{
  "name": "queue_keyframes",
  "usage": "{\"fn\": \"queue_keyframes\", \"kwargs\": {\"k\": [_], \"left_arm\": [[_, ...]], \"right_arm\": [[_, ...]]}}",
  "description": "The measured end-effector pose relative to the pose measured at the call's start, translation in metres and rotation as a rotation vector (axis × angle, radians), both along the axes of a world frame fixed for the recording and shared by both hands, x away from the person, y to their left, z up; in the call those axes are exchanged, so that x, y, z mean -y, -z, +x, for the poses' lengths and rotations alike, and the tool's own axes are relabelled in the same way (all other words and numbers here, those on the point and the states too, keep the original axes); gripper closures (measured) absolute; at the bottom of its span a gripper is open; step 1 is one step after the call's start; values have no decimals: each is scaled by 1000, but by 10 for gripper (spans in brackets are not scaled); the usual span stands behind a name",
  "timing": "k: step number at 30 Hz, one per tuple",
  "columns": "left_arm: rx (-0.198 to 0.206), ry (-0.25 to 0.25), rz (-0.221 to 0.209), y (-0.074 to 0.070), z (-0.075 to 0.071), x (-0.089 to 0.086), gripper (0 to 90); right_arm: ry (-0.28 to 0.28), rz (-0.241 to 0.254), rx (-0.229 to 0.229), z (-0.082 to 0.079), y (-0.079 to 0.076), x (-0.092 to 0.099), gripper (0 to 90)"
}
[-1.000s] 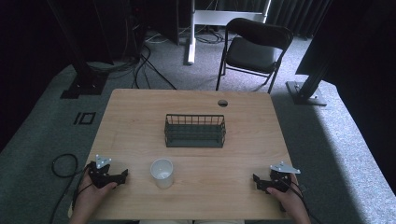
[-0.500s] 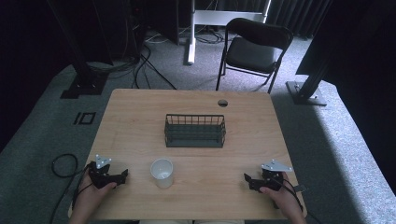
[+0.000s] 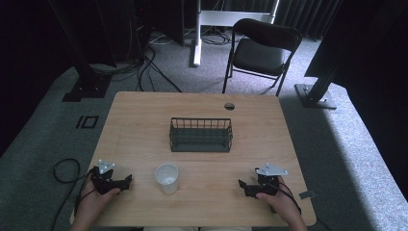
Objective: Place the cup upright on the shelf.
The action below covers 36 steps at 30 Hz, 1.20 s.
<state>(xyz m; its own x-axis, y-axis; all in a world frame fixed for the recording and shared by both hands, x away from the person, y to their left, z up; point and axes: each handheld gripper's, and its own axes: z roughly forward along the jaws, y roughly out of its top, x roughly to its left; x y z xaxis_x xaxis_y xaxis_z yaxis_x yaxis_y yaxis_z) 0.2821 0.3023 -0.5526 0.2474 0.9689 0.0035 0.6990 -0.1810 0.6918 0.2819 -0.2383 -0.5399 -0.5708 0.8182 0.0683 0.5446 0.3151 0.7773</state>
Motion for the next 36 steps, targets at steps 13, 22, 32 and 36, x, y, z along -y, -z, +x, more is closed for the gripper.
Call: {"fn": "queue_keyframes", "kwargs": {"k": [13,22,32,36], "left_arm": [[0,0,0,0,0,0,26],[0,-1,0,0,0,0,26],[1,0,0,0,0,0,26],[0,-1,0,0,0,0,26]], "right_arm": [[-100,7,30,2,-5,-27,121],[-145,13,31,3,-5,-42,127],[-215,26,30,3,-4,-69,131],[-241,16,30,3,-4,-80,131]]}}
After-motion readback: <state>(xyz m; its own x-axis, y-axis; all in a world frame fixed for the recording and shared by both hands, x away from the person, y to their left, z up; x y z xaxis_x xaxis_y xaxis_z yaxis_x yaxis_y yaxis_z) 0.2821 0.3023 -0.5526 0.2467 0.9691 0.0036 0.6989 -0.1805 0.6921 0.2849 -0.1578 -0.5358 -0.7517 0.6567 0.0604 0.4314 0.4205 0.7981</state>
